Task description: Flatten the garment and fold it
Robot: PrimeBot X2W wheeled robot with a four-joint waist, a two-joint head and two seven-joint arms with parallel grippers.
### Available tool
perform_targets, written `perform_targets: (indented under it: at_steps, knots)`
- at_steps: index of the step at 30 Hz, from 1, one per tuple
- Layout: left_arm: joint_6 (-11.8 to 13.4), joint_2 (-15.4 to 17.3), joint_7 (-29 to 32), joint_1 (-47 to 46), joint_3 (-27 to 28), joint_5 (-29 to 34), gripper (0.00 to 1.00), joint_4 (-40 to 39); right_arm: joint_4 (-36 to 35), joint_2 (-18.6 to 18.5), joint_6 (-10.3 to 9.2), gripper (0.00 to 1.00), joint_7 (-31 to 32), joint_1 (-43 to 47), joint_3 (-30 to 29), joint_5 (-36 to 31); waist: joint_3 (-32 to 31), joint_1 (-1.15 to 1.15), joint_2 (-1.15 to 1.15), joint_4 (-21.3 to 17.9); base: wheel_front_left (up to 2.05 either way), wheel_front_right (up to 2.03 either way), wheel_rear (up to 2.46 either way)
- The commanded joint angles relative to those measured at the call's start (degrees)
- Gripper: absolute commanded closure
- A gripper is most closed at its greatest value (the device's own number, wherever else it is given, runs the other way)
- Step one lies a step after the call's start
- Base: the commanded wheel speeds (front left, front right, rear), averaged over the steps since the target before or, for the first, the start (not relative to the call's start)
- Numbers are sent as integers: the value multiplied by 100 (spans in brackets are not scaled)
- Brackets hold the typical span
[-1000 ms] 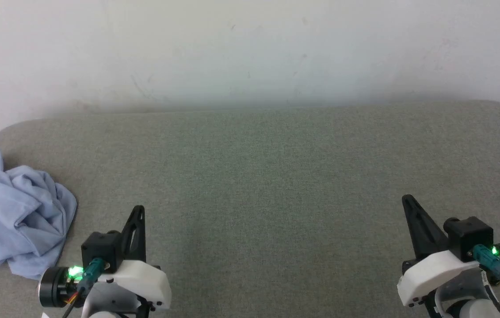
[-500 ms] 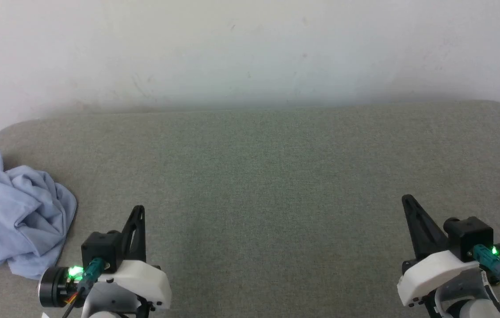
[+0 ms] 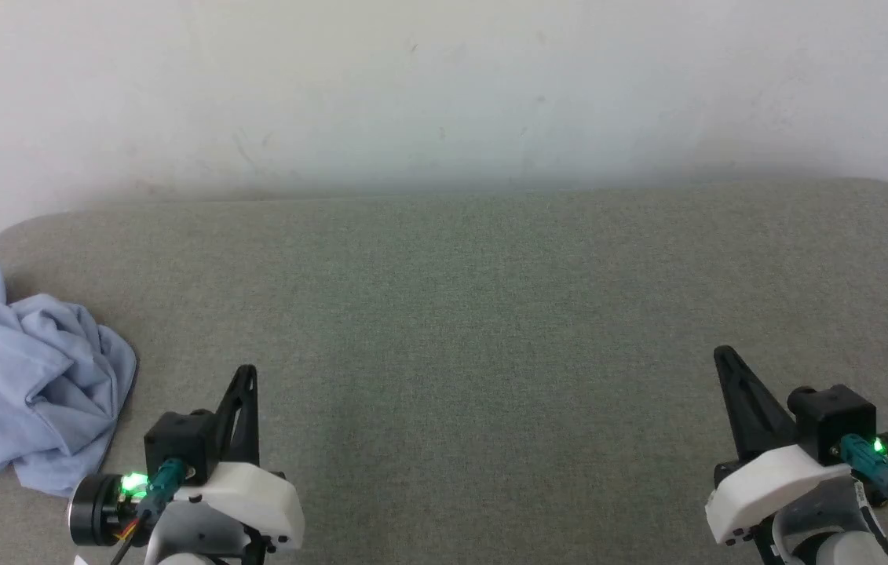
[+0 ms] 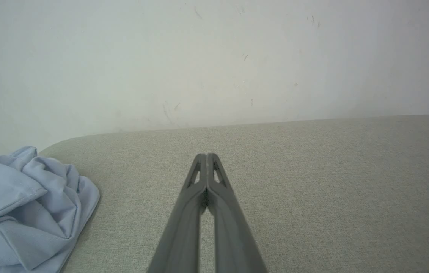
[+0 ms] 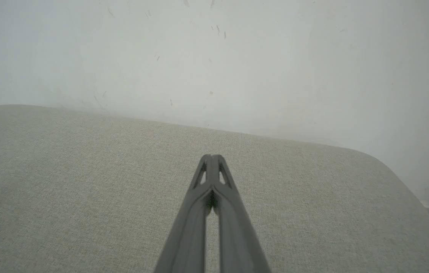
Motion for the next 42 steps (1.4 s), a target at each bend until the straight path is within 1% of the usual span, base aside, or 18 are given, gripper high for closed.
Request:
perform_targets:
  at_steps: [1,31,32,33,42]
  knots:
    - [38,-7,1,-74,21,38,100,-30,-12,21,-11,100,3,-83,1,-42,0,0,0,0,0,0,0]
    - [38,-7,1,-74,21,38,100,-30,-12,21,-11,100,3,-83,1,-42,0,0,0,0,0,0,0]
    - [38,-7,1,-74,21,38,0,-30,-12,21,-11,0,3,-83,1,-42,0,0,0,0,0,0,0]
    - [-1,0,0,2,-2,-1,0,2,1,-2,1,0,0,2,1,2,0,0,0,0,0,0,0]
    - [32,0,-73,2,-47,-42,0,39,44,-4,1,0,-72,0,-29,51,5,0,0,-1,0,0,0]
